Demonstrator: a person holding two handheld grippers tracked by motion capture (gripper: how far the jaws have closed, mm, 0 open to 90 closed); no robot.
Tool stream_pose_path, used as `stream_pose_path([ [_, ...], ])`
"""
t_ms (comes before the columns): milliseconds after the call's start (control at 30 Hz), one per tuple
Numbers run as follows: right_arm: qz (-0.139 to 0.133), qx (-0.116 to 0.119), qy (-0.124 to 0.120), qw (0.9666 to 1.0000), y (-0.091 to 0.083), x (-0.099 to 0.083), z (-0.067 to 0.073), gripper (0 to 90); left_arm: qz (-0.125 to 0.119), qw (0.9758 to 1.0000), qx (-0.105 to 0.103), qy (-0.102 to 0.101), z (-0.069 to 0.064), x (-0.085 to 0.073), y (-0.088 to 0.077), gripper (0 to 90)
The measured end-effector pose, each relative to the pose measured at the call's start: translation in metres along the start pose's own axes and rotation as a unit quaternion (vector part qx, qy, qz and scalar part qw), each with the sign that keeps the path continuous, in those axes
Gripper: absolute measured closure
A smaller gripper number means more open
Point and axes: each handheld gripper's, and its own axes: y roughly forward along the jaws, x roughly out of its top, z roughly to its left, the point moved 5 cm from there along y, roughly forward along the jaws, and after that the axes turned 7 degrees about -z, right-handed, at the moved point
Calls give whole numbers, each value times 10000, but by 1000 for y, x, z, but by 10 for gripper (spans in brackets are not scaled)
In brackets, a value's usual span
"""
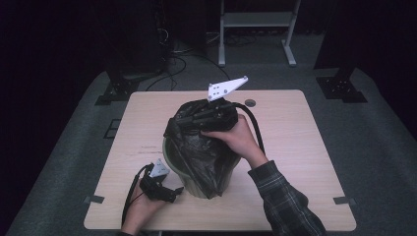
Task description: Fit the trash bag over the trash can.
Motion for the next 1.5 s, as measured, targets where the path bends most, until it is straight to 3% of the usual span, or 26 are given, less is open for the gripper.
stream_pose_path([
  [567,284,-441,182,9985,-56,-29,-11,892,1,10000,3,-3,0,0,0,1],
  [800,733,-694,312,9944,-78,-45,-19,887,11,10000,3,-1,0,0,0,0],
  [867,754,-723,302,9941,-80,-46,-20,882,0,10000,3,-3,0,0,0,0],
  [967,791,-744,317,9936,-84,-49,-19,841,12,10000,6,-3,0,0,0,1],
  [1000,764,-775,335,9935,-86,-50,-20,772,11,10000,6,-4,0,0,0,1],
  [1067,748,-747,362,9937,-88,-51,-20,759,11,10000,6,-4,0,0,0,1],
  [1100,781,-779,405,9931,-91,-53,-21,704,12,10000,6,-4,0,0,0,1],
  [1200,787,-836,386,9926,-95,-55,-21,680,11,10000,5,-4,0,0,0,1],
  [1300,744,-999,356,9916,-102,-55,-22,610,11,10000,7,-4,0,0,0,1],
  [1333,694,-1190,281,9901,-108,-54,-24,572,11,10000,6,-3,0,0,0,1],
  [1500,536,-1407,237,9883,-116,-51,-30,483,10,10000,9,-7,0,0,0,1],
])
